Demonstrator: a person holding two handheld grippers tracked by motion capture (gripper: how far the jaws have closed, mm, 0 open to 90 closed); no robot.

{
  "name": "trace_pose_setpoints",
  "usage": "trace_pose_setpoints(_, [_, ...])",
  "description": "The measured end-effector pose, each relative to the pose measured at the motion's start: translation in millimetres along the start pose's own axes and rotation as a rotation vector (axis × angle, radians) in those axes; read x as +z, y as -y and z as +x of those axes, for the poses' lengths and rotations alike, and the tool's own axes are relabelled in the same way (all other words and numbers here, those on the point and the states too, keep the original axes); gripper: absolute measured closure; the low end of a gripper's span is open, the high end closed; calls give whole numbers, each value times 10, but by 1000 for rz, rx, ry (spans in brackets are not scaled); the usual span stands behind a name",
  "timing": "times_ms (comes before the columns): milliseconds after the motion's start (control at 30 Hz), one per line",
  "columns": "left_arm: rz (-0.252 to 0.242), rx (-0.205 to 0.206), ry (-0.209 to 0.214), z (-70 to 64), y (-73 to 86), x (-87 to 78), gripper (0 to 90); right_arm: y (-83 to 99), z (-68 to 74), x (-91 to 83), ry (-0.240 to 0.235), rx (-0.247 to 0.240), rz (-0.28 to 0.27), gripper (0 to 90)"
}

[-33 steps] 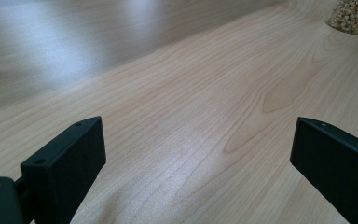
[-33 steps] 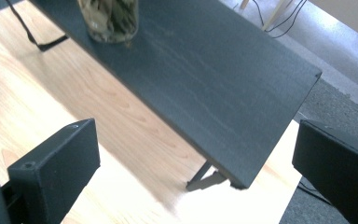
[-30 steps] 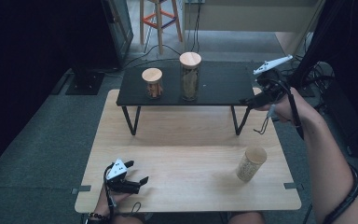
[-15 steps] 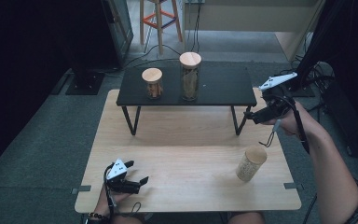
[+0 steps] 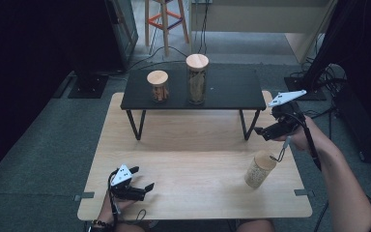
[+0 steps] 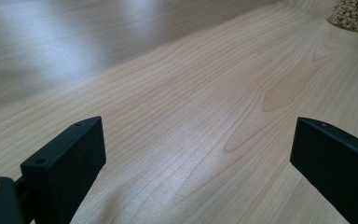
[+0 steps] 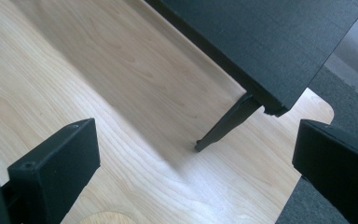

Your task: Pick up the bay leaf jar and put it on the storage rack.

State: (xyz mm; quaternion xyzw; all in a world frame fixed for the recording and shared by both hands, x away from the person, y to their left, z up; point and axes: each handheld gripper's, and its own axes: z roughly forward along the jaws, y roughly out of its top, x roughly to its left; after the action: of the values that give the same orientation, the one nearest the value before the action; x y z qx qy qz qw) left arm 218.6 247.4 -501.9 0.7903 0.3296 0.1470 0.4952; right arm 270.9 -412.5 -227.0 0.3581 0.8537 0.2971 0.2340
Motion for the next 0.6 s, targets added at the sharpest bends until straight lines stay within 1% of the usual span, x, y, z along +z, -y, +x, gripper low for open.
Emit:
trace_pose_setpoints(233, [0,-2,-2,-3,0,0,34,101,64,-26,-1,-11,-9,3])
trace_pose_setpoints(367, [-3,-2,-2,-8,6,0,34,176,99,-25,-2,-14,-3,3])
trace_pose_setpoints(600, [0,0,-3,-8,0,1,34,318,124,-27,-3,-5,0,3])
